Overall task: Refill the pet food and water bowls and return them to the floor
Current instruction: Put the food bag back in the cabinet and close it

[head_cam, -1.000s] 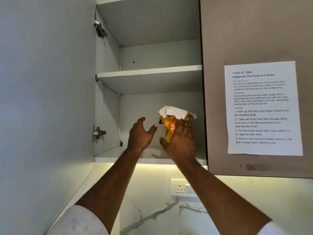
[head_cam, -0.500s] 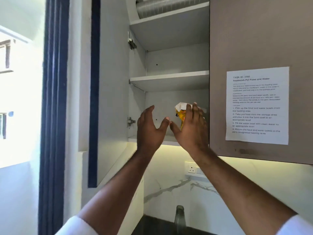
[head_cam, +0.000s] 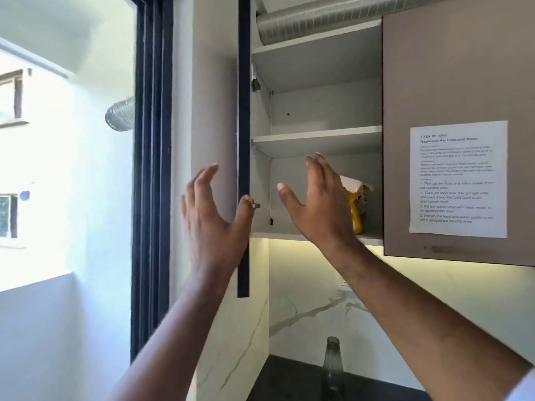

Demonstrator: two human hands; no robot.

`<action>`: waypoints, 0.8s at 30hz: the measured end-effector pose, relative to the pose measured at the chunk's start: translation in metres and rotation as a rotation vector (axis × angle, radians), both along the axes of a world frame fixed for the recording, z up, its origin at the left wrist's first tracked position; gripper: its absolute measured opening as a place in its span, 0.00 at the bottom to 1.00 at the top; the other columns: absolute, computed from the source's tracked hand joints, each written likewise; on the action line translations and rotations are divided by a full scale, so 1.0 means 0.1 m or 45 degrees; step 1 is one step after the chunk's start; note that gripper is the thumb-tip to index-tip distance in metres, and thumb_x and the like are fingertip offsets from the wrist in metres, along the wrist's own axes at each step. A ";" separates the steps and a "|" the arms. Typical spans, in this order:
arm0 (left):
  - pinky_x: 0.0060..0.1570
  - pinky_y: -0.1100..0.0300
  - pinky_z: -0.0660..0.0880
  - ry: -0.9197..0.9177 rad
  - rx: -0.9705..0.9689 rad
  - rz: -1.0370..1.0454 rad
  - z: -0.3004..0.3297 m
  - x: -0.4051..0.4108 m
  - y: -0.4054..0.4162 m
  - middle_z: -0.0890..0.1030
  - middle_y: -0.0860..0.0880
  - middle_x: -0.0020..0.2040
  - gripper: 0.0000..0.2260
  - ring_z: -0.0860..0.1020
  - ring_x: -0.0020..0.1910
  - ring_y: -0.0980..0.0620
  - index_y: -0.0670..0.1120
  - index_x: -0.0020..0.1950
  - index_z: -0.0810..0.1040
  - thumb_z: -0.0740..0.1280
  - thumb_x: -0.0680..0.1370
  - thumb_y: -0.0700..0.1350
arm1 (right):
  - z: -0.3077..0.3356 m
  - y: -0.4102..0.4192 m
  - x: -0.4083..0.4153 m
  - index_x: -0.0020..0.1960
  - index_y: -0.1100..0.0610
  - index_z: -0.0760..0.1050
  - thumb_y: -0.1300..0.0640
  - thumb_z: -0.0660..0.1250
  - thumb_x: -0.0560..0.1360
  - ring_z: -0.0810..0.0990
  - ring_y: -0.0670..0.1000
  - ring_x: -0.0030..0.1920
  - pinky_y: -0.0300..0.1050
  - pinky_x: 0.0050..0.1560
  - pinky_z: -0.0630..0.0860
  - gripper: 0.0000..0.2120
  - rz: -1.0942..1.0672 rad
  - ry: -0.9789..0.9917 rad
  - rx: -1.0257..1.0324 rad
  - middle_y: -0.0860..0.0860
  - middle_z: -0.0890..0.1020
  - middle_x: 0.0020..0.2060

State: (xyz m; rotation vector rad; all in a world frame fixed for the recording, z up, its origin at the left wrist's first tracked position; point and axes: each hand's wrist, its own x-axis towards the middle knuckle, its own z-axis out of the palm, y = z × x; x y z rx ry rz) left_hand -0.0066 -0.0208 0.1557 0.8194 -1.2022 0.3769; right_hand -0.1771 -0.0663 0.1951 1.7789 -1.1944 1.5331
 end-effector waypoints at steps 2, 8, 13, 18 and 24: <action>0.67 0.45 0.75 -0.027 0.179 -0.250 -0.04 0.17 -0.12 0.73 0.55 0.72 0.28 0.72 0.70 0.53 0.54 0.76 0.68 0.69 0.77 0.57 | 0.04 0.09 0.20 0.80 0.55 0.61 0.32 0.57 0.79 0.62 0.56 0.79 0.58 0.73 0.70 0.38 0.042 -0.016 -0.032 0.55 0.64 0.80; 0.51 0.69 0.73 -0.097 0.282 -0.655 -0.08 0.21 -0.34 0.74 0.60 0.72 0.26 0.76 0.65 0.61 0.58 0.75 0.70 0.70 0.78 0.61 | 0.06 0.27 0.53 0.79 0.55 0.63 0.35 0.60 0.79 0.70 0.55 0.75 0.52 0.67 0.74 0.35 0.090 -0.046 -0.097 0.53 0.69 0.77; 0.54 0.60 0.80 -0.144 0.225 -0.693 -0.11 -0.03 -0.46 0.74 0.63 0.70 0.30 0.76 0.65 0.62 0.58 0.75 0.71 0.66 0.73 0.64 | 0.04 0.29 0.47 0.81 0.55 0.60 0.42 0.66 0.80 0.73 0.53 0.73 0.36 0.63 0.67 0.35 0.078 -0.053 -0.128 0.52 0.69 0.77; 0.64 0.50 0.79 -0.334 0.320 -0.925 -0.12 -0.23 -0.76 0.72 0.61 0.74 0.26 0.73 0.70 0.60 0.55 0.76 0.72 0.69 0.78 0.56 | -0.04 0.12 0.17 0.83 0.53 0.55 0.55 0.71 0.79 0.79 0.57 0.64 0.37 0.55 0.72 0.38 -0.171 0.002 -0.169 0.57 0.67 0.78; 0.77 0.52 0.64 -0.453 0.313 -0.645 -0.37 -0.44 -1.30 0.68 0.58 0.79 0.28 0.63 0.78 0.58 0.56 0.79 0.67 0.69 0.80 0.55 | -0.30 -0.47 -0.60 0.82 0.54 0.59 0.45 0.67 0.79 0.53 0.63 0.82 0.63 0.75 0.64 0.35 -0.847 0.286 -0.129 0.56 0.50 0.83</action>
